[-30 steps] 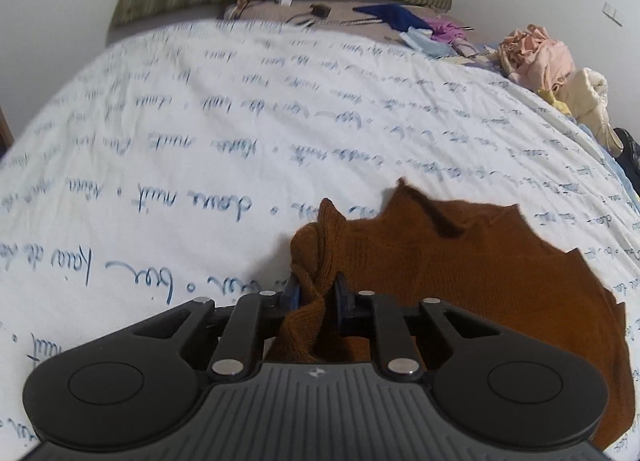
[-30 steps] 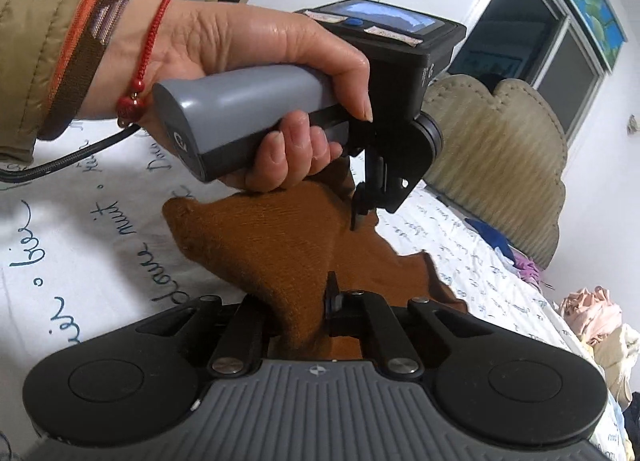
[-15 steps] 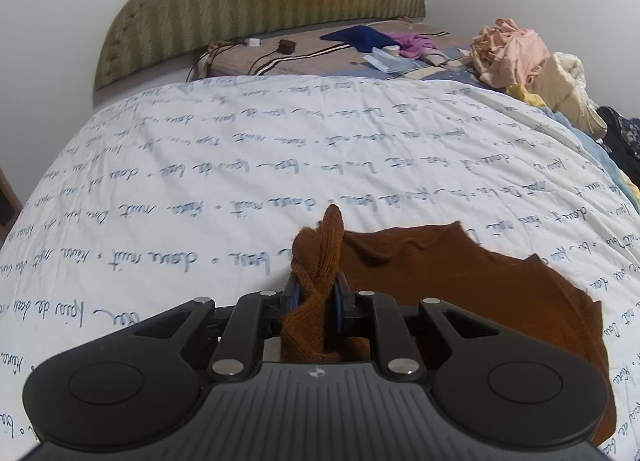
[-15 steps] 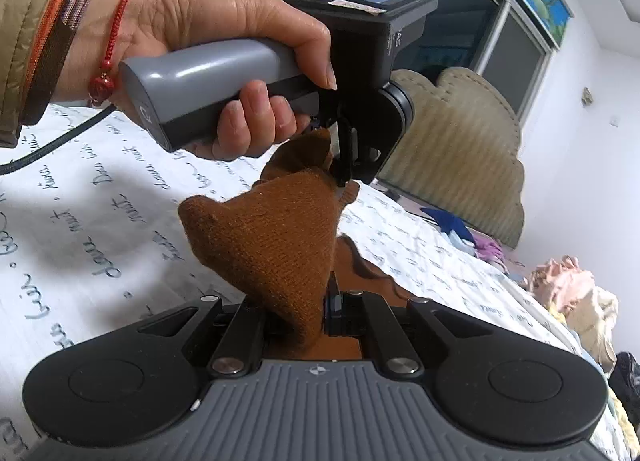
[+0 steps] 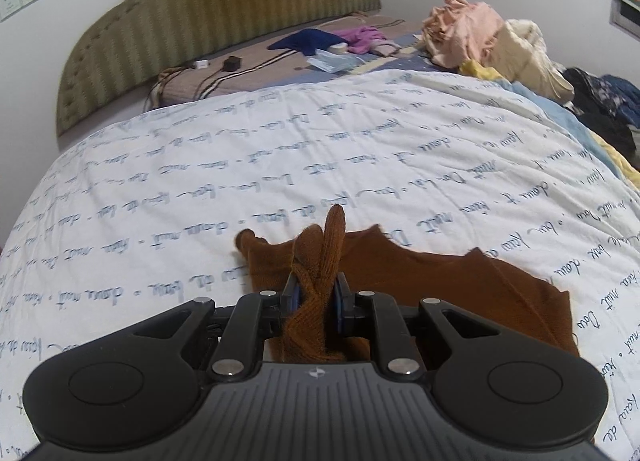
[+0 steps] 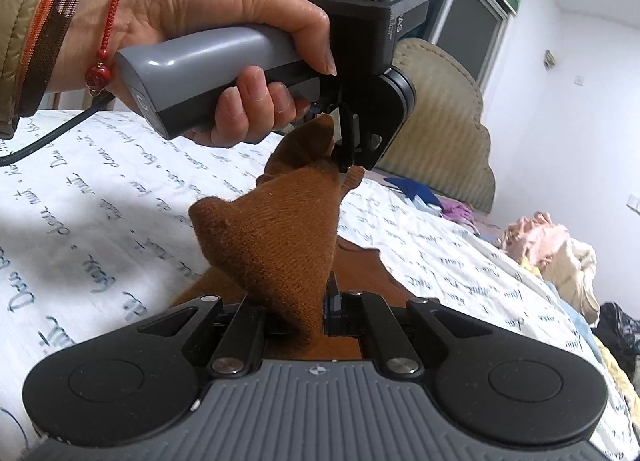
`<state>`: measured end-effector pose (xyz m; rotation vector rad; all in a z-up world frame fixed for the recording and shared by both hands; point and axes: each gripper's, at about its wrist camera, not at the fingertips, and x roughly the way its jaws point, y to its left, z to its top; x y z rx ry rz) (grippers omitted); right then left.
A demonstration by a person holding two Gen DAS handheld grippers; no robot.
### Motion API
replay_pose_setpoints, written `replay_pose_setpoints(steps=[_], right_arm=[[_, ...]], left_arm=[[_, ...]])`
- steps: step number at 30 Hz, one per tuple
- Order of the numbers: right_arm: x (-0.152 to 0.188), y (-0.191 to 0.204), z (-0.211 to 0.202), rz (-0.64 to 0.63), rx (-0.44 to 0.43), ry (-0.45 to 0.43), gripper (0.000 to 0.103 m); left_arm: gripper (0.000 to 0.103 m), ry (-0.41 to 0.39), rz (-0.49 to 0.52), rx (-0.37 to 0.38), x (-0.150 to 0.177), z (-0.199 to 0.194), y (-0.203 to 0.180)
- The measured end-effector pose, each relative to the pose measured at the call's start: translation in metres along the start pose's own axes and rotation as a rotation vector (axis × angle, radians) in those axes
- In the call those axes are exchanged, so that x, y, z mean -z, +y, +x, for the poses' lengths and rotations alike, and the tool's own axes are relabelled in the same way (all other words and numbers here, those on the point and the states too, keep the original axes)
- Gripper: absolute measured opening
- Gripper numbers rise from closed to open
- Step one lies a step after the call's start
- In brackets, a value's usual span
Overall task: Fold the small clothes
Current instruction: 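Lift the folded sweater off the bed with both tools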
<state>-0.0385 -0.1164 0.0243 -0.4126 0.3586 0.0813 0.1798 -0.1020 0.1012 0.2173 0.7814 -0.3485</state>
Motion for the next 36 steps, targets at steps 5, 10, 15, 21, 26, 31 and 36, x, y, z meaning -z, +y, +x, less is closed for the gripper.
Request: replay_pose_setpoints(steps=[5,10,15,21,26,31,36], right_arm=[[0.012,-0.015,-0.004,0.030,0.022,0.013,0.009],[0.022,-0.028,-0.006,0.054,0.051,0.027,0.009],[0.033,-0.044,-0.007,0.091,0.072,0.047,0.009],[0.049,-0.062,-0.006,0.150,0.074,0.075,0.009],[0.058,-0.066,-0.007,0.188,0.065,0.091,0.009],[0.063,-0.071,-0.008,0.210,0.062,0.097,0.009],[0.068,-0.078,-0.005,0.263,0.045,0.115,0.009]], left_arm=[[0.016,0.006,0.035,0.012,-0.003,0.007,-0.027],[0.016,0.013,0.062,0.023,-0.006,0.013,-0.050],[0.016,0.023,0.094,0.035,-0.006,0.020,-0.074],[0.016,0.044,0.127,0.043,-0.006,0.034,-0.101],[0.016,0.054,0.149,0.041,-0.005,0.043,-0.119],[0.016,0.060,0.167,0.041,-0.004,0.050,-0.133],[0.016,0.075,0.179,0.047,-0.003,0.058,-0.143]])
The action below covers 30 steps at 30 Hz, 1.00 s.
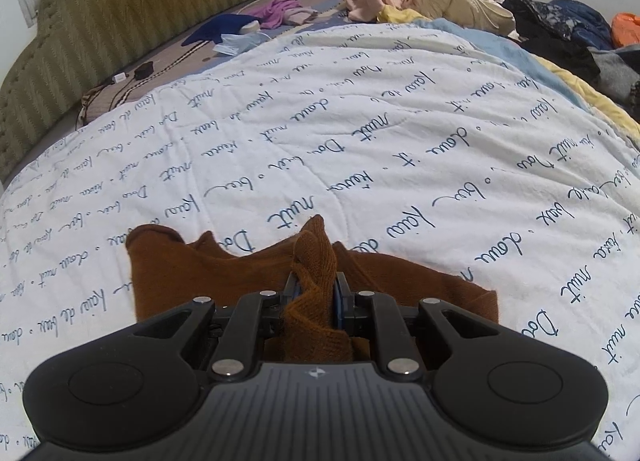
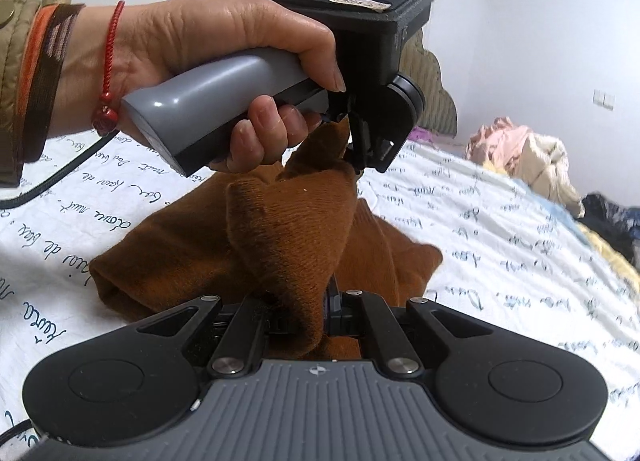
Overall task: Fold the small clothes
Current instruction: 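Lift the folded sweater off the bed with both tools, then lower the sweater onto the bed and open the left tool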
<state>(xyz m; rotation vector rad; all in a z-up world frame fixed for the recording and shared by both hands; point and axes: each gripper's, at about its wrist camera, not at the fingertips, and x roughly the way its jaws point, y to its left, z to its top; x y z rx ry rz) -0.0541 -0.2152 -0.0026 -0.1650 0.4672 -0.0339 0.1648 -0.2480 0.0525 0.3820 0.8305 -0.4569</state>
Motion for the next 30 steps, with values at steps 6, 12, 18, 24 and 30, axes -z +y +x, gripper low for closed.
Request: replay_pose_setpoints(steps=[6,12,18,24,30], right_arm=[[0.003,-0.008,0.005,0.072,-0.034,0.031,0.009],[0.004,-0.013,0.007,0.113,-0.054,0.047,0.011],[0.006,-0.025,0.010,0.183,-0.085,0.070,0.013],[0.007,-0.040,0.016,0.283,-0.142,0.097,0.020],[0.009,-0.063,0.020,0.411,-0.246,0.117,0.033]], left_arm=[[0.017,0.021,-0.002,0.004,0.000,0.011,-0.006],[0.024,0.030,-0.028,0.033,-0.001,0.017,-0.006],[0.080,-0.020,-0.105,0.066,-0.008,0.015,0.006],[0.082,-0.125,-0.159,0.015,-0.012,-0.012,0.031],[0.082,-0.157,-0.144,-0.098,0.016,-0.035,0.056]])
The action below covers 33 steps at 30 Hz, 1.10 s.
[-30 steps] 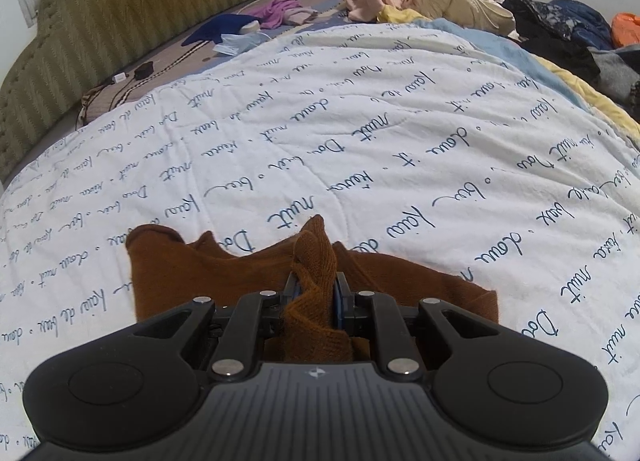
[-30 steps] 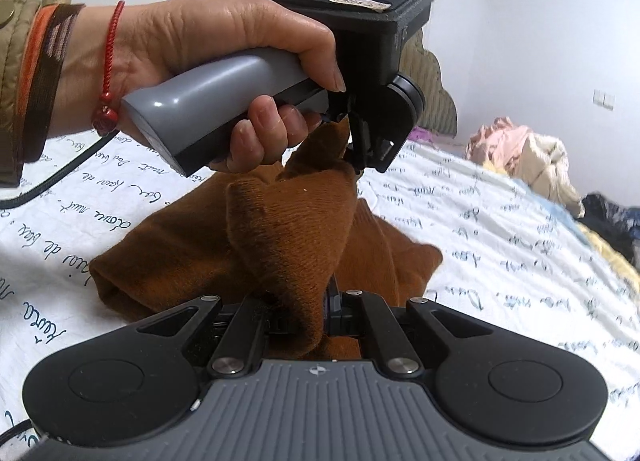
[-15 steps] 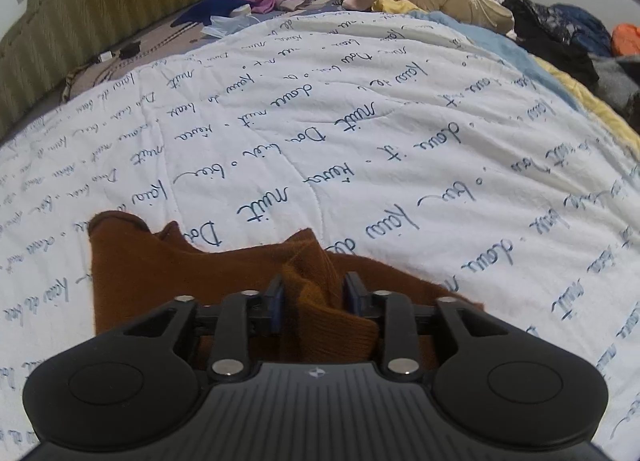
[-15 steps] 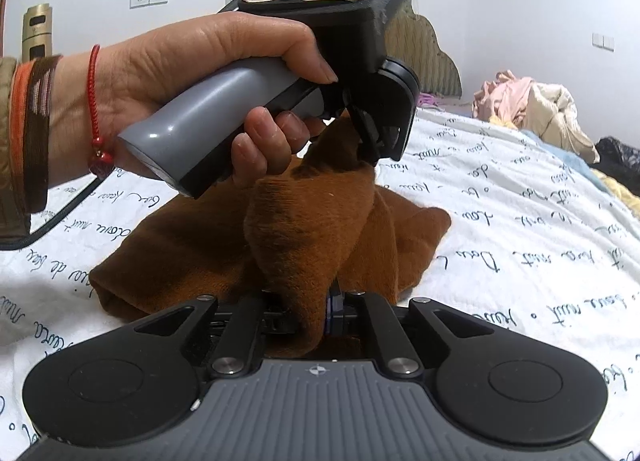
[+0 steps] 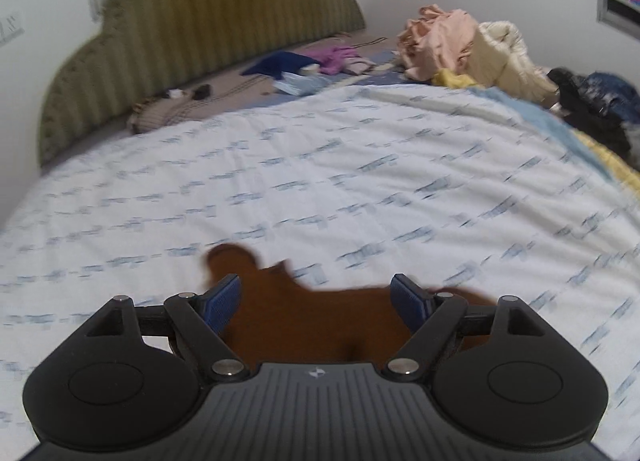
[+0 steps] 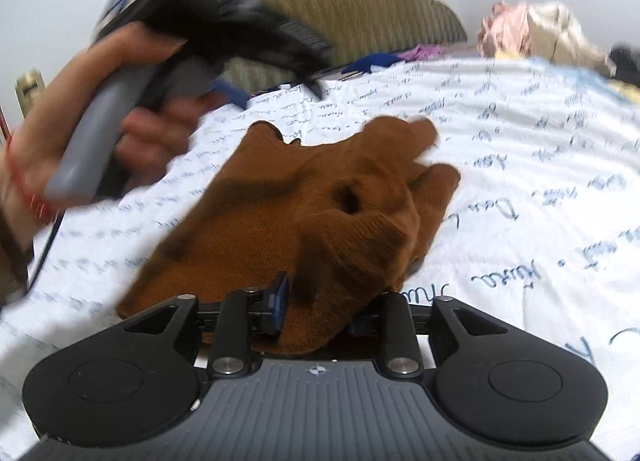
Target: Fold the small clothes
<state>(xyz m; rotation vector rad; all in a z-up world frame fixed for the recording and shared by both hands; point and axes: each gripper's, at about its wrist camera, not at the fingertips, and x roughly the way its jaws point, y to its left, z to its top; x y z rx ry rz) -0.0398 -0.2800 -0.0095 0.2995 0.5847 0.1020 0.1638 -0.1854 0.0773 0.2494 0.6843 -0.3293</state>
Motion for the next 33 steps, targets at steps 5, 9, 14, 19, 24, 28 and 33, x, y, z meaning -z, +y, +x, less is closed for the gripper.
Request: replay_pose_setpoints(steps=[5,9,14,19,24,28,33], right_arm=[[-0.020,-0.041,0.007,0.224,-0.154,0.030,0.042],[-0.040,-0.067,0.032,0.324,-0.266,0.098,0.043],[-0.069,-0.085,0.073,0.321,-0.378,0.212,0.046],[-0.092,-0.106,0.105,0.385,-0.498,0.285,0.054],[-0.099,-0.108,0.106,0.367,-0.440,0.261,0.031],[-0.104,-0.100,0.110,0.288,-0.367,0.243,0.018],[-0.111,-0.096,0.118,0.251,-0.306,0.215,0.016]], left_arm=[[0.082,-0.024,0.024,-0.029,0.037,-0.023,0.018],[0.082,0.000,0.010,-0.015,0.067,-0.037,0.027],[0.082,0.017,-0.002,-0.026,0.098,-0.050,0.032],[0.082,0.016,0.013,-0.037,0.113,-0.060,0.032],[0.082,0.007,0.054,-0.055,0.118,-0.062,0.027],[0.082,0.008,0.039,-0.050,0.119,-0.060,0.027],[0.082,0.014,0.034,-0.053,0.121,-0.058,0.026]])
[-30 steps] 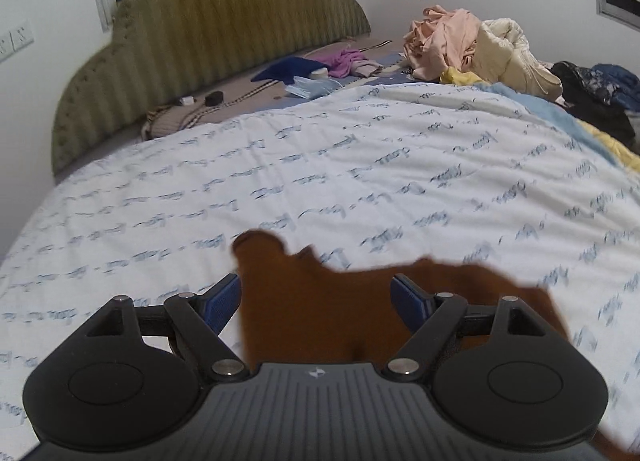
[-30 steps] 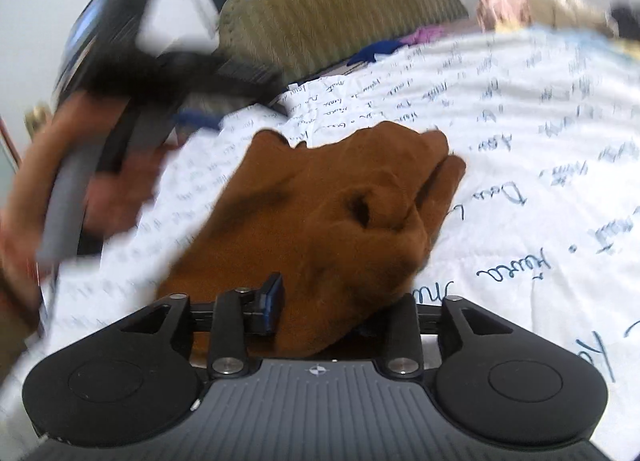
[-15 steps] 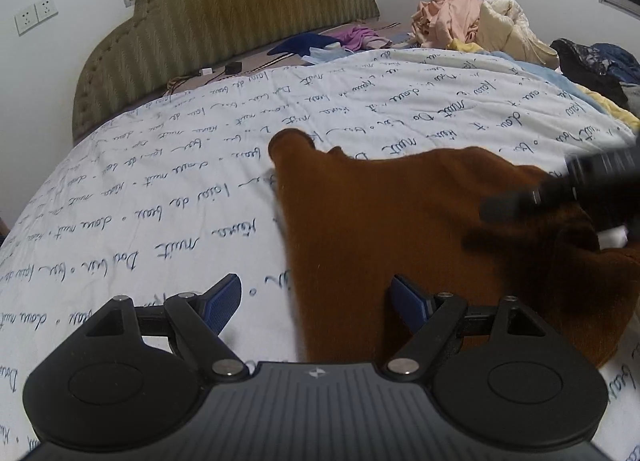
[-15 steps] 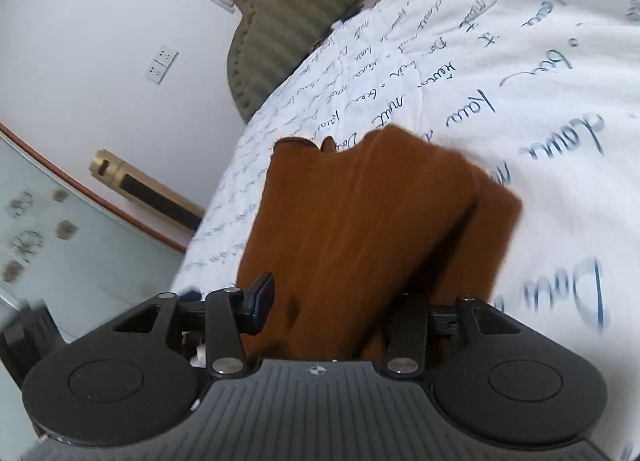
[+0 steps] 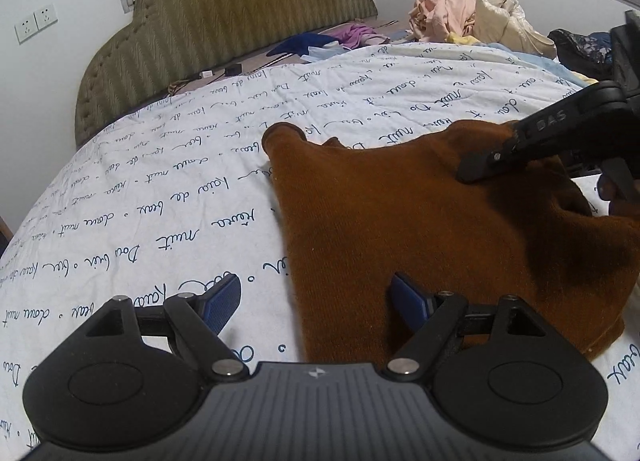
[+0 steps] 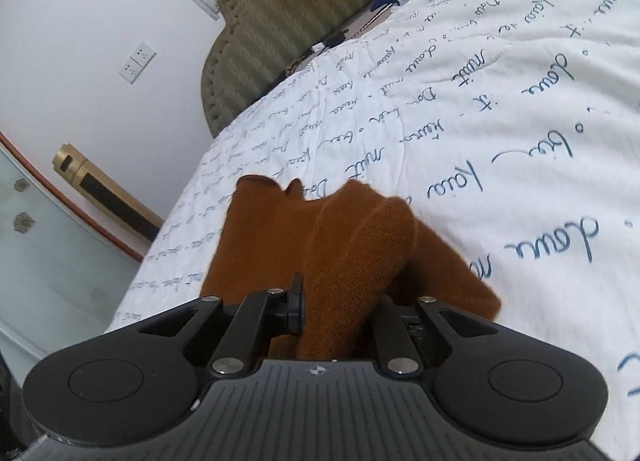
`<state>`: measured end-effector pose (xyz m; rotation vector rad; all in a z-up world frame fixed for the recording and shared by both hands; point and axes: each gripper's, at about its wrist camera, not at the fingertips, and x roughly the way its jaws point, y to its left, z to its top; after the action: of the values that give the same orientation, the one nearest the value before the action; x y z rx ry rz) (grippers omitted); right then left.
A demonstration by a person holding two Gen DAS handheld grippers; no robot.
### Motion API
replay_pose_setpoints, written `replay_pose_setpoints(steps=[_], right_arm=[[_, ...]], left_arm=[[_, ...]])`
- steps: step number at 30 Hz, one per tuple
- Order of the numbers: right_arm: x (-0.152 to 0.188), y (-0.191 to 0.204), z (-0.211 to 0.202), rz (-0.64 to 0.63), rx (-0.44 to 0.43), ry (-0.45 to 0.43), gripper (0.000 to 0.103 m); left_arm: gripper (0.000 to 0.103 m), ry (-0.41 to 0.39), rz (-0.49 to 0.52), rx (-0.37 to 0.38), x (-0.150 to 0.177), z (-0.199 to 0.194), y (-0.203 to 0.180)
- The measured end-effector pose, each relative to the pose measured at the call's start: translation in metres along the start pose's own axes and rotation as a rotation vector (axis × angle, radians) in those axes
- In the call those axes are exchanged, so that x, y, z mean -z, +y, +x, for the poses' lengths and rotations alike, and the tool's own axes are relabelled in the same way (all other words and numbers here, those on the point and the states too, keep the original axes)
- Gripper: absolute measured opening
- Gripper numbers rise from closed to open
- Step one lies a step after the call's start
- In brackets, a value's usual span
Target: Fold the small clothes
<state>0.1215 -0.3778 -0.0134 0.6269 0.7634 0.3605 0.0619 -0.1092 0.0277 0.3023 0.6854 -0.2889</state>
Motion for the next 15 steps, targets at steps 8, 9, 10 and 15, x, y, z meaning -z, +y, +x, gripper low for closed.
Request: replay_pose_setpoints(steps=[8,9,10,15], right_arm=[[0.027,0.004,-0.031,-0.011,0.017,-0.011,0.031],[0.032,0.006,-0.037,-0.019,0.023,-0.008,0.032],[0.037,0.008,-0.044,-0.026,0.023,-0.007,0.032],[0.062,0.010,-0.076,-0.032,0.016,-0.015,0.033]], left_arm=[[0.083,0.001,-0.017,0.016,0.004,-0.001,0.005],[0.083,-0.001,-0.023,0.020,0.005,-0.002,0.006],[0.083,-0.002,-0.027,0.021,0.007,-0.003,0.007],[0.083,-0.008,-0.043,0.026,0.014,-0.011,0.016]])
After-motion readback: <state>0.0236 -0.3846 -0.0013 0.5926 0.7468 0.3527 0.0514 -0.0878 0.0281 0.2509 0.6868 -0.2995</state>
